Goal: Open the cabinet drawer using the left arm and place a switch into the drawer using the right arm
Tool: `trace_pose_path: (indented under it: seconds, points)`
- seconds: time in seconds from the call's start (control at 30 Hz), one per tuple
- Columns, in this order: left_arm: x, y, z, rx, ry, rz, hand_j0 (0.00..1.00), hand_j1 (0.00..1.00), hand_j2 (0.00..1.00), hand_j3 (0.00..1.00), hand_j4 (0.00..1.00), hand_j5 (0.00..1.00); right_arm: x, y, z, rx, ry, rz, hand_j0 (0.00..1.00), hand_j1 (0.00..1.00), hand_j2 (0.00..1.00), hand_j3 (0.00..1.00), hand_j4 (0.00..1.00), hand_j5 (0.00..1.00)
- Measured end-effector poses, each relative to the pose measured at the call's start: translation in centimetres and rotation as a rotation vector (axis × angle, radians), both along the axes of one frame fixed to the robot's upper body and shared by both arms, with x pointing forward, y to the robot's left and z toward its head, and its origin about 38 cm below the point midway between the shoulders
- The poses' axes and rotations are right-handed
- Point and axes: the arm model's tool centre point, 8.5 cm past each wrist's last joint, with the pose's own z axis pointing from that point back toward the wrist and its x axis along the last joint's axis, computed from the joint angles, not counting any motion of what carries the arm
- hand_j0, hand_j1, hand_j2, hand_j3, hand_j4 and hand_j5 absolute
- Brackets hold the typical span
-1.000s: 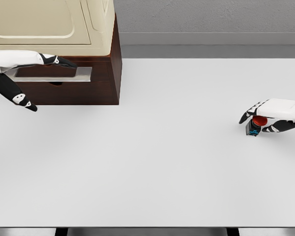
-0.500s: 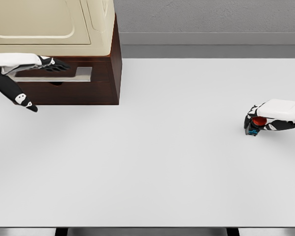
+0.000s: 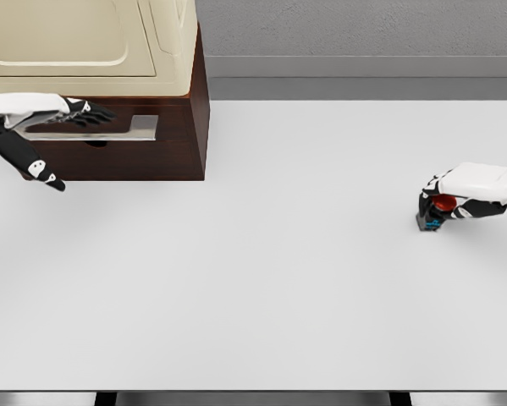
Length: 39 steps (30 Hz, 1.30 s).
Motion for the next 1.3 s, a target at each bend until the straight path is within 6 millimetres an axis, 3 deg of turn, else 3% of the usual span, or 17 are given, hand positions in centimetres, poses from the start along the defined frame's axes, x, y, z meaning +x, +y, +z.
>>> trace_pose_path:
  seconds: [0.33,0.6,1.3]
  points:
    - [0.2,0.3,-0.3,0.001,0.009,0.019,1.00,1.00,1.00,1.00,1.00,1.00,0.4,1.2,1.5,0.010,-0.041,0.037,0.45,0.45,0.45,0.45,0.45,0.45]
    - [-0.2,0.7,-1.5,-0.039,0.034,0.035,1.00,1.00,1.00,1.00,1.00,1.00,0.9,3.3,2.7,0.037,-0.079,0.083,0.45,0.45,0.45,0.45,0.45,0.45]
    - [-0.9,0.9,-1.8,-0.060,0.064,0.047,1.00,1.00,1.00,1.00,1.00,1.00,1.6,8.8,5.5,0.109,-0.170,0.214,0.44,0.44,0.44,0.44,0.44,0.44]
